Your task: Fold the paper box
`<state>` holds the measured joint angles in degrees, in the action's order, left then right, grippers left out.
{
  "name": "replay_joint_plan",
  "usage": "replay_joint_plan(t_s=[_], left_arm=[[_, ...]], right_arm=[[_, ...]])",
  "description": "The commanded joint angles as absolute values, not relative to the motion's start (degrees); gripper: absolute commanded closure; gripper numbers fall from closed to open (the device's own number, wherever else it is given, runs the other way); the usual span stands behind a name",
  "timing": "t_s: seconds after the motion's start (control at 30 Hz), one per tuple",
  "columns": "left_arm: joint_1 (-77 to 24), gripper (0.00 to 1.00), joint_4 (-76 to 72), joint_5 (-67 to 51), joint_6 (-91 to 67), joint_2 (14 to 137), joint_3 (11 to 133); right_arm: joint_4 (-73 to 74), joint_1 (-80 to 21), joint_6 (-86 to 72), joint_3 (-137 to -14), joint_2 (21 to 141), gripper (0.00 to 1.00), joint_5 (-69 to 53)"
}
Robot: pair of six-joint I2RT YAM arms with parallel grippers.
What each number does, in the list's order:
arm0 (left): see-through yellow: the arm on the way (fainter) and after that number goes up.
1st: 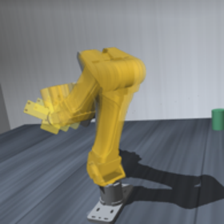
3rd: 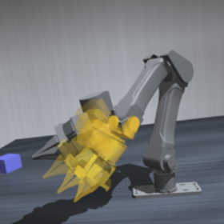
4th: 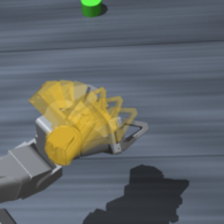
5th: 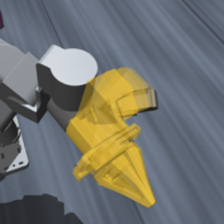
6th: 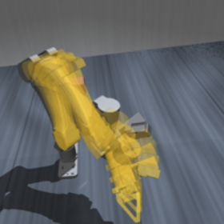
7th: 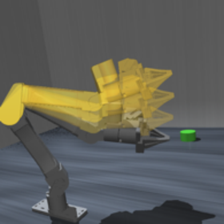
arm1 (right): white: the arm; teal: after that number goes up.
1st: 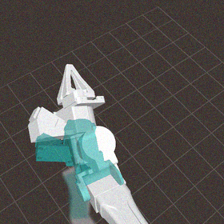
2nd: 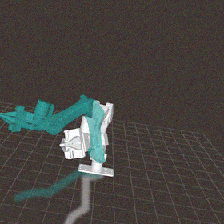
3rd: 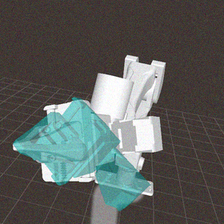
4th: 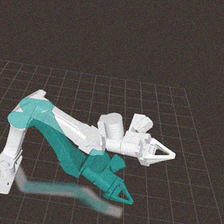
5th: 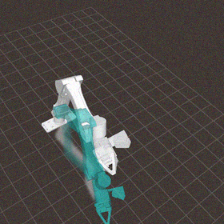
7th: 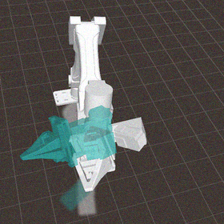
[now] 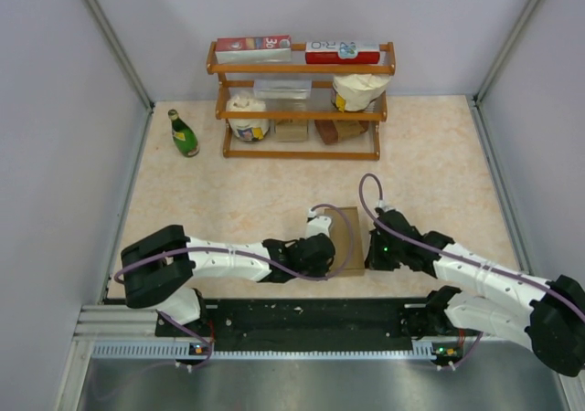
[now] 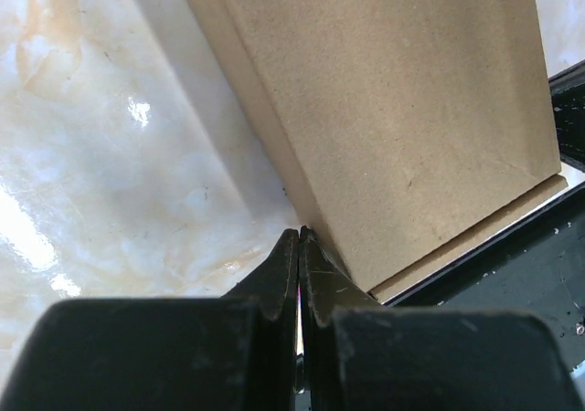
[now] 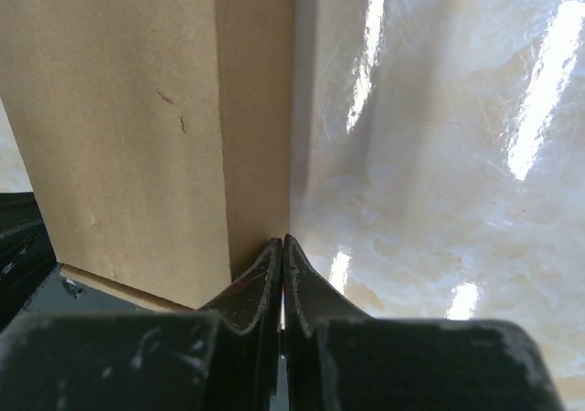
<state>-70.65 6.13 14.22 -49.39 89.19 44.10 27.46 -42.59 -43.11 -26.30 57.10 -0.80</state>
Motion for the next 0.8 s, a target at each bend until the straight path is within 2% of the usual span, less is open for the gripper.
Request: replay_joint_plan(t_s=[0.0, 0.23, 0.27, 0.33, 0.43, 0.5, 0.57, 0.67, 0.7, 0.73, 0.77], left_arm=[[-71.0, 1.00, 2.4, 13.5, -49.0, 88.1, 45.4], [-70.9, 1.00, 10.0, 19.7, -53.3, 79.1, 38.7], [-70.9, 1.00, 11.2, 21.1, -53.8, 76.5, 37.3], [-70.9, 0.93, 13.4, 22.8, -54.6, 71.5, 35.1], [-70.9, 0.86, 17.6, 26.4, -54.1, 65.1, 33.8], [-70.9, 0.73, 20.2, 28.9, -53.0, 60.8, 33.8], [-70.9, 0.61, 21.2, 31.4, -50.9, 57.7, 33.8], [-70.8, 0.36, 21.7, 35.1, -47.2, 53.7, 34.4], [-70.6, 0.28, 22.4, 36.2, -46.3, 52.7, 34.9], [-70.5, 0.13, 23.0, 37.4, -45.2, 51.7, 35.6], [-70.4, 0.02, 23.3, 38.6, -44.4, 51.0, 36.2]], right_arm=[[23.7, -43.2, -44.0, -26.2, 54.1, 1.00, -1.9], [31.6, -43.0, -44.1, -27.7, 53.6, 1.00, 7.4], [32.7, -42.9, -44.4, -28.0, 53.5, 0.98, 8.5], [34.1, -42.8, -44.6, -28.7, 53.2, 0.92, 10.7], [36.1, -42.5, -45.4, -29.8, 51.9, 0.77, 14.0], [36.9, -42.4, -45.6, -30.6, 50.5, 0.68, 15.9], [37.2, -42.2, -46.0, -31.6, 49.3, 0.56, 17.3], [37.4, -41.8, -45.4, -34.4, 48.2, 0.36, 18.9], [37.8, -41.8, -45.1, -35.5, 48.1, 0.31, 19.5], [38.2, -41.8, -45.0, -36.6, 48.1, 0.28, 20.6], [38.8, -41.9, -45.0, -37.6, 47.9, 0.25, 21.9]])
